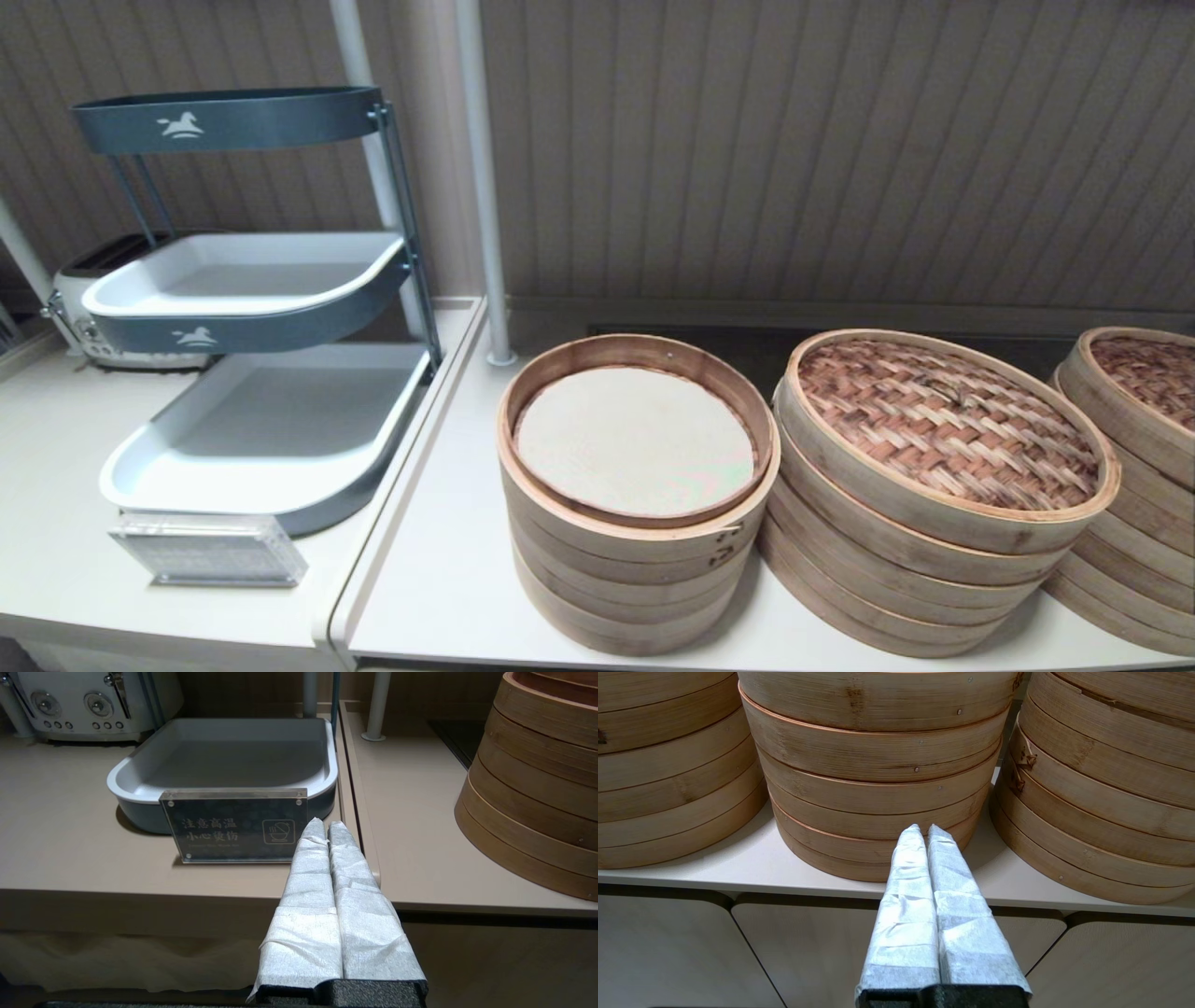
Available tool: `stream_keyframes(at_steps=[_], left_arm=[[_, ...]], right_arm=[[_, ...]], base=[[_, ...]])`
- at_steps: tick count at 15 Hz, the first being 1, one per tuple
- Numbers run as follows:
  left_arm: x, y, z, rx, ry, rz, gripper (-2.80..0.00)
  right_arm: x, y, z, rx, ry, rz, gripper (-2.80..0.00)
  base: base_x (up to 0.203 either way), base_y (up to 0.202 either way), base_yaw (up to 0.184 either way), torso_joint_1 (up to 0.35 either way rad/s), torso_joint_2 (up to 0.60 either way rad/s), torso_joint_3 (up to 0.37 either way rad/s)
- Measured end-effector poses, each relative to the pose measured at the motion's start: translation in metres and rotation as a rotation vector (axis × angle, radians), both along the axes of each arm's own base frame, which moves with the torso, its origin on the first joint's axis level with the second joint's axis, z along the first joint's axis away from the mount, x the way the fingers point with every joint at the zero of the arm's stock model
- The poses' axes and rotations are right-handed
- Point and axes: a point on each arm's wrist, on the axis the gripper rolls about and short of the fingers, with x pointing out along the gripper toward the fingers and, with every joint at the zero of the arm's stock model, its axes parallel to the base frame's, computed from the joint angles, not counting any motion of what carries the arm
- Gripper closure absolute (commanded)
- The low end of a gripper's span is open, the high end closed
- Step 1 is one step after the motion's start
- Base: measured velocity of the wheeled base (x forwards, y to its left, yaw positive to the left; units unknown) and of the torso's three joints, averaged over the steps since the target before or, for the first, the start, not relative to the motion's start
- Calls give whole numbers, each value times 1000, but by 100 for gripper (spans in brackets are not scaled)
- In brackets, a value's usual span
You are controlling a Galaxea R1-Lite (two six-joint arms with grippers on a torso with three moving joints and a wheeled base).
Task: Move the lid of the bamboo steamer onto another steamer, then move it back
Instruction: Pick up the steamer
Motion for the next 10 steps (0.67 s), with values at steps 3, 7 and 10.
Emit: stream_keyframes(at_steps=[3, 7, 10], left_arm=[[0, 0, 0, 0, 0, 0, 0], [0, 0, 0, 0, 0, 0, 0], [0, 0, 0, -1, 0, 0, 0]], right_arm=[[0, 0, 0, 1, 0, 0, 0], [0, 0, 0, 1, 1, 0, 0], [0, 0, 0, -4, -2, -1, 0]], base=[[0, 0, 0, 0, 0, 0], [0, 0, 0, 0, 0, 0], [0, 0, 0, 0, 0, 0]])
